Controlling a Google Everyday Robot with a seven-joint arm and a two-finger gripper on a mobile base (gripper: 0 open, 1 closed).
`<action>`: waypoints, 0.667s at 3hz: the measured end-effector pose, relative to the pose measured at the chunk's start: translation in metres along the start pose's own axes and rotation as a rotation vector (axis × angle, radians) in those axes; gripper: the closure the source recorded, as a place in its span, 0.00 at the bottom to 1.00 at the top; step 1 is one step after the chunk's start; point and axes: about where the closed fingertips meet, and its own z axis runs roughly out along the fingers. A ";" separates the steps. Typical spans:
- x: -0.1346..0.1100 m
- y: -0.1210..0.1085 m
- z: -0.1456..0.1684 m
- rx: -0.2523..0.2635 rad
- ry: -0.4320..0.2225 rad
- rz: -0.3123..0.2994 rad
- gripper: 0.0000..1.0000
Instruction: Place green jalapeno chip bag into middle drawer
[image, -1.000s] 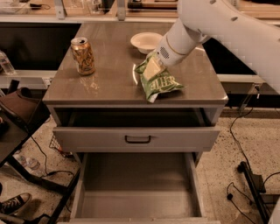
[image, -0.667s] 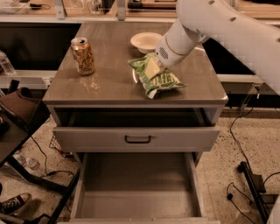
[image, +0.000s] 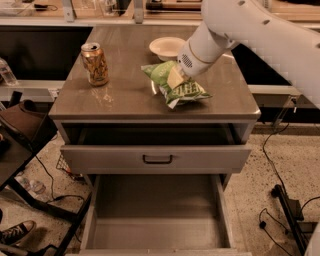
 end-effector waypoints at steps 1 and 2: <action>0.017 -0.013 -0.022 -0.037 0.004 -0.039 1.00; 0.061 -0.036 -0.064 -0.008 0.008 -0.123 1.00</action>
Offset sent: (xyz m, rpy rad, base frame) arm -0.0858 -0.1780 0.0330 -0.1470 -0.0948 0.1696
